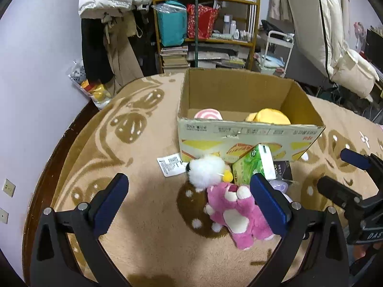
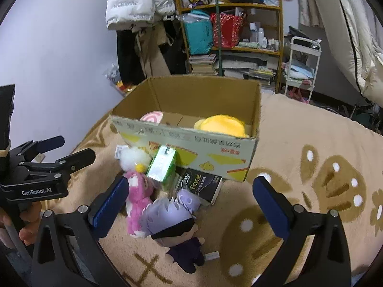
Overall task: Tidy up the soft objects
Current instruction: 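Move both tools back down toward the remaining toys beside the box, then grasp the pink bear plush with the left tool while the right tool grasps the white-haired doll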
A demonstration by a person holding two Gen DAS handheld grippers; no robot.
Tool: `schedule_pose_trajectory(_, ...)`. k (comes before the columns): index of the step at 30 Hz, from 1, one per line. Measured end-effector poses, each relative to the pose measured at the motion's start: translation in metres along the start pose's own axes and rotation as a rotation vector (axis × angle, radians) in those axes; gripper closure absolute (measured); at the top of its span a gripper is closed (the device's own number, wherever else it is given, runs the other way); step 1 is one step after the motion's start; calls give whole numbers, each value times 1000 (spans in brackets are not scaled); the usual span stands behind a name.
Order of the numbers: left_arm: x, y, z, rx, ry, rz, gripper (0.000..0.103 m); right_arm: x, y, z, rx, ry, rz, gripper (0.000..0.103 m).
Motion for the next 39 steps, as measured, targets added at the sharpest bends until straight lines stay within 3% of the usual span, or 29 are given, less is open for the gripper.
schedule_pose_trajectory(19,15,-50,-13,33,-37,142,3,23,-51,-3,11,-14,227,0)
schedule_pose_trajectory(39,33,-92,-35,95,-100,315,3,40,-76,3,-20,-33,370,0)
Point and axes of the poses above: each gripper's, at about its wrist camera, not at the fingertips, and y roughly against the way its jaws point, z to its left, x to its underside, the point moved 1 cm from there along -y, roughly the way its jaws point, and after that the axes turned 8 degrees about -z, right-handed, at the moved point
